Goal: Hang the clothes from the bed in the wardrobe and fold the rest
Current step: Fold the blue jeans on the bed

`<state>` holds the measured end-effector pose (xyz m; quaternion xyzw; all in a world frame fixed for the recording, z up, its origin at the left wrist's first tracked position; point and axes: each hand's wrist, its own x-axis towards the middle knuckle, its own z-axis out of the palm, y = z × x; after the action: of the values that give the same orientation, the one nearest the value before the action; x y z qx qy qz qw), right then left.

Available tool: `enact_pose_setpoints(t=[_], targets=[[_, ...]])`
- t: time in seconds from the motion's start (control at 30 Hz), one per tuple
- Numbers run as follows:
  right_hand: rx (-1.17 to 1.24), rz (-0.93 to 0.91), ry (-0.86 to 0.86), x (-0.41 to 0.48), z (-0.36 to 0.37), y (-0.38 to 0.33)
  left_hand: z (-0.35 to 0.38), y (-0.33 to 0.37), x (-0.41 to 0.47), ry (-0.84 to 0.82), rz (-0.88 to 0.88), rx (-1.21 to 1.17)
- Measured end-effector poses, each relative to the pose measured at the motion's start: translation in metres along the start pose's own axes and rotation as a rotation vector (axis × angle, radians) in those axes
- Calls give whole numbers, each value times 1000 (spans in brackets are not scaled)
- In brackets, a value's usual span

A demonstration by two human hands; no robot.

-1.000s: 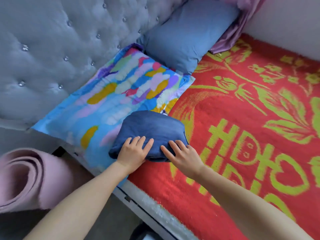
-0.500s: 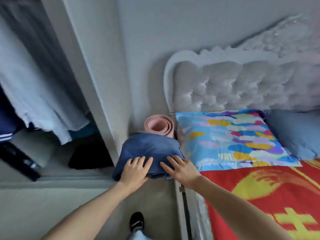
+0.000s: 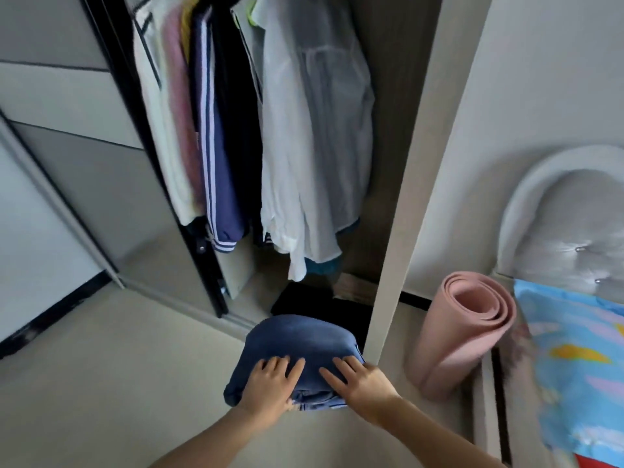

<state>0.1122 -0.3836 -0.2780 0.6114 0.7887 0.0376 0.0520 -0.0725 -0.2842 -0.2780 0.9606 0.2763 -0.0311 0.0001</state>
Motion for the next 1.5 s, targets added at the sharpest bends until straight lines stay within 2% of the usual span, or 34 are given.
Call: enact_pose_setpoints(t=[0.17,0.27,0.47,0.73,1.0,1.1,1.17,1.27,1.33,1.4,1.43,1.5], targets=[[54,-7,-17,113,21,-30,27,-111,9,-59,-25,14],[106,36,-86,171,32,-43,40,-169,19,-106,-30,-20],[192,78,-133,239,49,-44,72,-235,52,-157,25,-16],[240,214,-184,313,103,-5,112,-300,150,-204,171,84],[146,273,-61,421,187,40,177,-386,254,-38,201,169],[-32,260,69,476,237,61,226,-428,300,12,212,217],[-120,292,164,511,279,75,266,-455,334,124,195,253],[-132,417,154,567,346,82,335,-491,388,191,132,283],[-85,525,109,598,392,84,387,-514,416,79,41,302],[91,565,-133,620,452,83,442,-527,430,-150,-56,321],[175,585,-247,627,476,78,471,-530,430,-204,-70,316],[229,593,-257,633,507,64,508,-527,419,-224,-16,326]])
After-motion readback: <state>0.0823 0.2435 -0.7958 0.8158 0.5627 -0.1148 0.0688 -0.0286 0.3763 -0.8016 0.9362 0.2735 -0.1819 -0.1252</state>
